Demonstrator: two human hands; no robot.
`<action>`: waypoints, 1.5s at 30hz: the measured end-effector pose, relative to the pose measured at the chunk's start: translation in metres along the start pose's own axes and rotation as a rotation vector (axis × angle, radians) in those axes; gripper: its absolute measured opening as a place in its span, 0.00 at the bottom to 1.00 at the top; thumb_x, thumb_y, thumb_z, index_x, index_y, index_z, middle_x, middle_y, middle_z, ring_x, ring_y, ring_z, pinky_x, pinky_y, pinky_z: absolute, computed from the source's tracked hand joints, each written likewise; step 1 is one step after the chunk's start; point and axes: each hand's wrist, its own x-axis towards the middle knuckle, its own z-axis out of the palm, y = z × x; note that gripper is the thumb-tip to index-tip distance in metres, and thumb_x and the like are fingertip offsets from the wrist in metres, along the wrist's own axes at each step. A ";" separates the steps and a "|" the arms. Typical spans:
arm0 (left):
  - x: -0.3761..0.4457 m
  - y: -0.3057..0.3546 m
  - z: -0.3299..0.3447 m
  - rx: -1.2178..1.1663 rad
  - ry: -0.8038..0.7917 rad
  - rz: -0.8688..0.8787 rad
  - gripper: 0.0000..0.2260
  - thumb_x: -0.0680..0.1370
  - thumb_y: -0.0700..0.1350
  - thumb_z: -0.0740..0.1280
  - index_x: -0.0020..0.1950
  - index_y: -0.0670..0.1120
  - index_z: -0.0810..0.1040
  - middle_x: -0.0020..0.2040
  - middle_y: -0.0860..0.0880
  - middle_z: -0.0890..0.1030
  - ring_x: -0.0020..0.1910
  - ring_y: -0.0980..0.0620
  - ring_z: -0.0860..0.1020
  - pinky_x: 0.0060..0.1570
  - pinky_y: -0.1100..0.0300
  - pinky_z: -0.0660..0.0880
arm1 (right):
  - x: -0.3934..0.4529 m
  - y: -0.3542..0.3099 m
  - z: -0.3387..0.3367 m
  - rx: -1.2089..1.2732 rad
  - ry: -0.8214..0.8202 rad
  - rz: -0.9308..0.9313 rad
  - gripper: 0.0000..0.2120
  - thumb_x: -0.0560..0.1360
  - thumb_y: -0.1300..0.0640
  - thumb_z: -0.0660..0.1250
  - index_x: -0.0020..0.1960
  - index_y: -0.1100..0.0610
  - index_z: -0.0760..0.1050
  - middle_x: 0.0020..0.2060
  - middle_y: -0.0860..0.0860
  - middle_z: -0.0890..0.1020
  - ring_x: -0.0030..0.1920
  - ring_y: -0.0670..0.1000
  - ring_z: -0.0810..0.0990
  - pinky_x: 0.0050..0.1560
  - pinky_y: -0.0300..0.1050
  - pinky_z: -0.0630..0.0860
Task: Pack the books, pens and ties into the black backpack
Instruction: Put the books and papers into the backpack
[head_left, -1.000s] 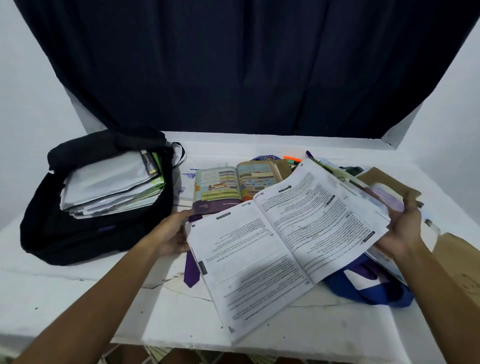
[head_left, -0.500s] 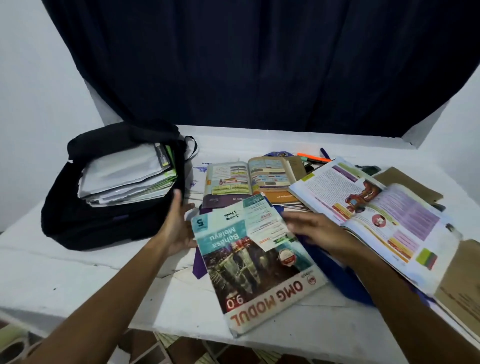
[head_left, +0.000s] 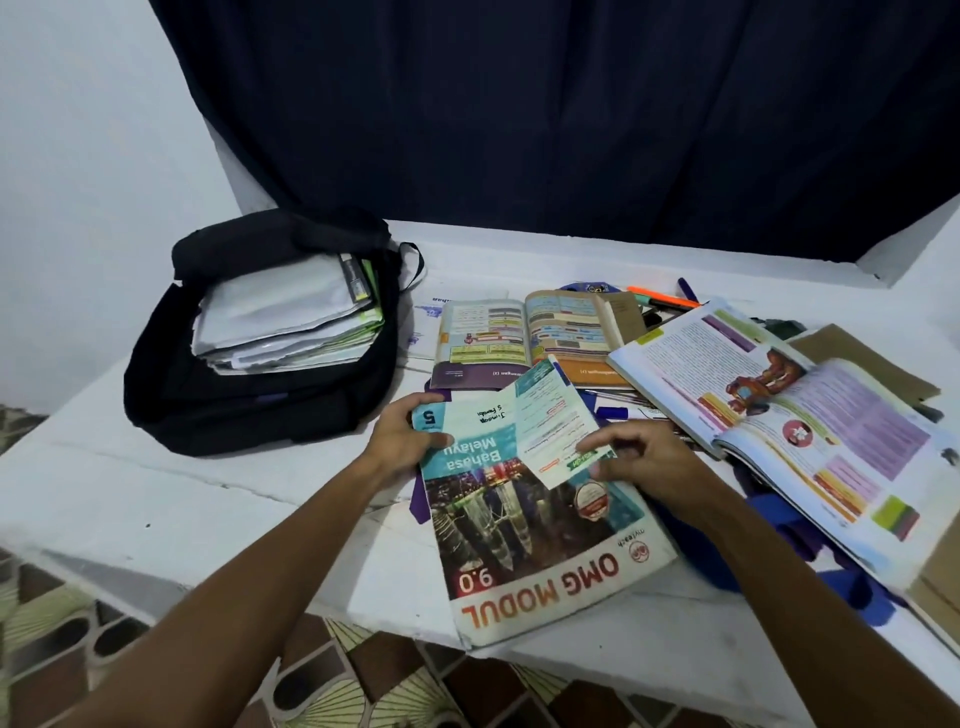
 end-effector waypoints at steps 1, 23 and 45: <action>-0.001 0.001 0.000 -0.039 -0.011 -0.014 0.20 0.70 0.25 0.71 0.57 0.43 0.76 0.51 0.43 0.79 0.46 0.46 0.80 0.38 0.54 0.83 | -0.001 0.000 -0.002 0.101 -0.054 0.025 0.11 0.71 0.70 0.70 0.52 0.60 0.80 0.53 0.56 0.82 0.48 0.56 0.85 0.41 0.48 0.82; -0.039 0.087 -0.044 -0.656 -0.447 -0.062 0.32 0.60 0.57 0.80 0.56 0.40 0.79 0.44 0.41 0.85 0.38 0.44 0.84 0.37 0.52 0.82 | 0.042 -0.121 0.022 0.689 -0.041 -0.336 0.47 0.41 0.55 0.84 0.61 0.50 0.79 0.56 0.57 0.82 0.45 0.56 0.84 0.39 0.45 0.81; 0.019 0.102 -0.284 -0.201 0.087 -0.022 0.25 0.74 0.31 0.69 0.70 0.43 0.70 0.51 0.41 0.83 0.42 0.44 0.84 0.40 0.52 0.83 | 0.200 -0.199 0.208 0.131 -0.167 0.048 0.20 0.71 0.71 0.66 0.60 0.56 0.79 0.49 0.58 0.83 0.33 0.51 0.84 0.28 0.37 0.77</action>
